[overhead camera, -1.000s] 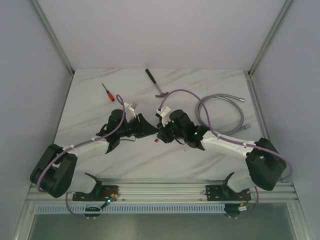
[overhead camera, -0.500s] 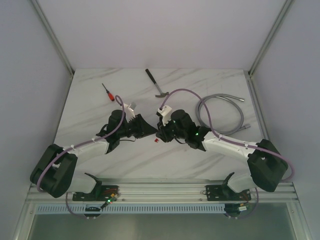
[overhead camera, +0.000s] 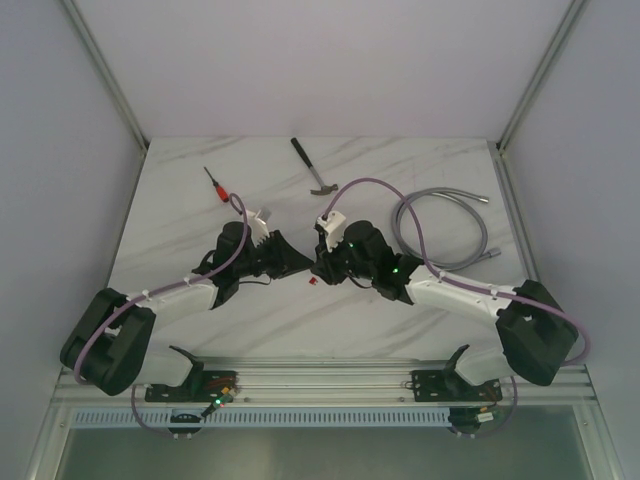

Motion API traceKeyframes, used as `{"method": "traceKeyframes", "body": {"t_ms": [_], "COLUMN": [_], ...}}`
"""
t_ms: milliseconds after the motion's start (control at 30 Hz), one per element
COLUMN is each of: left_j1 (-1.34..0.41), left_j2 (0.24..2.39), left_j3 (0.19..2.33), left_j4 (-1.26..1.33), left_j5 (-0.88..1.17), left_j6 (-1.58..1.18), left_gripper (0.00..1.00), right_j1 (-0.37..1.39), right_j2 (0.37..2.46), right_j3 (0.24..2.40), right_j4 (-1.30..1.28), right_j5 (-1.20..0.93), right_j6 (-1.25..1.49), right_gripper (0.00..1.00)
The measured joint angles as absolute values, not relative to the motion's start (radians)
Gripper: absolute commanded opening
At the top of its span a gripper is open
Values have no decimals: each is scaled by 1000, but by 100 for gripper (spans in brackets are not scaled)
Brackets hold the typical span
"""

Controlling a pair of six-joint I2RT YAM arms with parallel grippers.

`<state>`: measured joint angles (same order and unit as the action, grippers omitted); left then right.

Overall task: Snap on the fuse box
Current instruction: Pick up the fuse from the center of the board.

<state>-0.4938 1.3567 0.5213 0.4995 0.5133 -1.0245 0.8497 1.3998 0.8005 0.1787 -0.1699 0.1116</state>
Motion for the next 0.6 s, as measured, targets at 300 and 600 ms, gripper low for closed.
{"method": "traceKeyframes", "body": {"t_ms": [300,600], "left_j1": [-494,-495], "left_j2": [1357,1357], "left_j3": [519,519], "left_j4": [516,521], "left_j5": [519,517], "left_j6": [-1040,-1046], "left_gripper": [25,16], "right_j1": [850,850], "right_j2": [1400,1399], "right_j3": [793,791], "right_j4": [205,212], "right_j5": [-179,-179], "right_j6": [127,130], "right_gripper": [23,23]}}
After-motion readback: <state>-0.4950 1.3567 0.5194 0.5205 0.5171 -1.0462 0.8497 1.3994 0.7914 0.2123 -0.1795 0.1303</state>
